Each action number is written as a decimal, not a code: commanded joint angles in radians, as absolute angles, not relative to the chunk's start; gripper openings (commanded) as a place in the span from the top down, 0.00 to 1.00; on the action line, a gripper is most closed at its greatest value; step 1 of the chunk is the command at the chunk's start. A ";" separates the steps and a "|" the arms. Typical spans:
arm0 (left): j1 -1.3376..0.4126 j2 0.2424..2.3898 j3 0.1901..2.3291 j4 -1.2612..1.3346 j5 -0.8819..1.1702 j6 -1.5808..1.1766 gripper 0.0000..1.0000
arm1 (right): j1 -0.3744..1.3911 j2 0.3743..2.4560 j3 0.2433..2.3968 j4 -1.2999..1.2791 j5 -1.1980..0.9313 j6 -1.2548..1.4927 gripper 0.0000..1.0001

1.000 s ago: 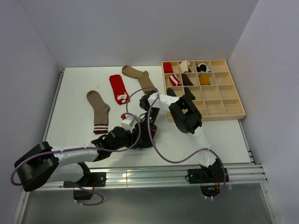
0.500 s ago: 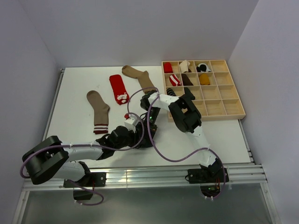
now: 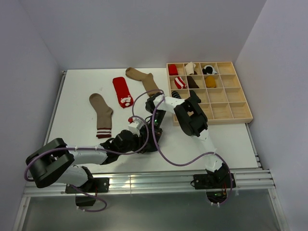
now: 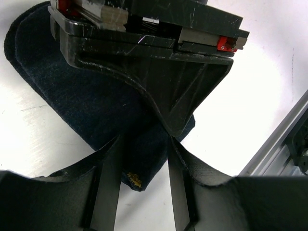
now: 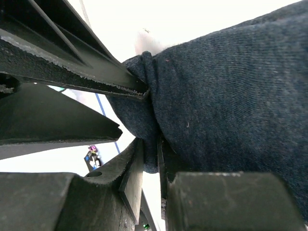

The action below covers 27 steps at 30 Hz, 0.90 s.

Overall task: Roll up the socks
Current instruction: Roll the sock at the center of the board.

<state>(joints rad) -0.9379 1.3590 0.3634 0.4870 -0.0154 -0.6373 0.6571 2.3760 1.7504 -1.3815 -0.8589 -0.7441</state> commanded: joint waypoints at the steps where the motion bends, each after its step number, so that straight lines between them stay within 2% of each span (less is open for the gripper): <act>1: -0.943 1.377 0.354 0.538 0.012 -0.672 0.54 | 0.641 2.411 1.792 -1.324 -0.807 -0.753 0.79; 9: -0.943 1.434 0.382 0.502 0.005 -0.692 0.58 | 0.641 2.402 1.792 -1.322 -0.811 -0.742 0.79; 12: -0.943 1.451 0.388 0.491 0.005 -0.709 0.65 | 0.638 2.396 1.786 -1.318 -0.815 -0.742 0.79; 15: -0.943 1.469 0.405 0.456 0.005 -0.732 0.76 | 0.635 2.375 1.770 -1.298 -0.816 -0.727 0.77; 16: -0.943 1.482 0.413 0.437 0.005 -0.739 0.82 | 0.635 2.365 1.757 -1.280 -0.816 -0.718 0.75; 18: -0.943 1.493 0.440 0.375 -0.026 -0.761 0.85 | 0.630 2.338 1.747 -1.263 -0.813 -0.710 0.71; 22: -0.942 1.532 0.512 0.256 -0.066 -0.807 0.94 | 0.617 2.303 1.732 -1.224 -0.808 -0.686 0.56; 27: -0.931 1.546 0.528 0.239 -0.020 -0.844 0.96 | 0.575 2.241 1.720 -1.187 -0.825 -0.657 0.52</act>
<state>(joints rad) -0.9360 1.5135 0.5220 0.3531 -0.0349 -0.8089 0.6086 2.3211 1.7325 -1.2881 -0.8387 -0.6712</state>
